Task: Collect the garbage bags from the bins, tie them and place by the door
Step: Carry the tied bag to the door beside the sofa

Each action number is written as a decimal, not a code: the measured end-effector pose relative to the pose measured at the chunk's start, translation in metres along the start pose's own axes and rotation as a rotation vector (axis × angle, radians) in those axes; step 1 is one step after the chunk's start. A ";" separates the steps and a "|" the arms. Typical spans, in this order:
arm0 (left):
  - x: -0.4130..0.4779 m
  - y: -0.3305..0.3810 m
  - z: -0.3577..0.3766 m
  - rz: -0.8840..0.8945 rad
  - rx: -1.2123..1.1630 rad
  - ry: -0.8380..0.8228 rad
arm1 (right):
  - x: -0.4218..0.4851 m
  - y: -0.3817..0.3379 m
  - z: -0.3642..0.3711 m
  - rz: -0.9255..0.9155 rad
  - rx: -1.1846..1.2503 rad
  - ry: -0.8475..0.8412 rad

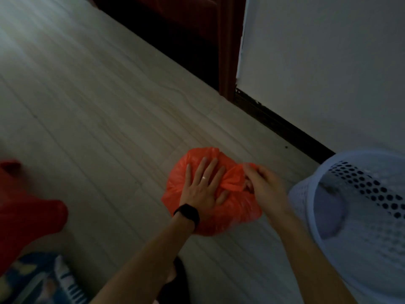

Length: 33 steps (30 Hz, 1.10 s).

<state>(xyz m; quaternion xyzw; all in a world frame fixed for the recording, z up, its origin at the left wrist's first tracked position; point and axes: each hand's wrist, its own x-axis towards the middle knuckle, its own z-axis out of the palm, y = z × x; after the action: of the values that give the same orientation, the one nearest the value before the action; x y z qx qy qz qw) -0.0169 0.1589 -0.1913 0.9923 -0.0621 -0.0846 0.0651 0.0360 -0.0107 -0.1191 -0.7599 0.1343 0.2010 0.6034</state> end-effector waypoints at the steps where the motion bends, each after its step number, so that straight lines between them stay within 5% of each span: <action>1: 0.001 0.003 -0.010 -0.012 0.005 -0.101 | -0.009 -0.009 0.000 0.030 -0.079 0.007; 5: 0.005 0.002 -0.077 -0.089 -0.113 -0.386 | -0.039 -0.069 0.006 0.135 -0.240 -0.003; 12: -0.049 -0.039 -0.260 -0.298 -0.240 -0.581 | -0.079 -0.207 0.044 0.114 -0.624 -0.243; 23: -0.120 -0.126 -0.611 -0.515 -0.448 -0.268 | -0.191 -0.556 0.049 -0.016 -0.960 -0.399; 33: -0.122 -0.227 -0.811 -0.610 -0.456 0.087 | -0.223 -0.811 0.087 -0.296 -0.650 -0.333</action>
<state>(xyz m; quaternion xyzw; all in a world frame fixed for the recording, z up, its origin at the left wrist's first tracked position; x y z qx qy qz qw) 0.0317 0.4953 0.5887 0.9279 0.2594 -0.0697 0.2584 0.1887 0.2564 0.6690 -0.8796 -0.1470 0.2643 0.3671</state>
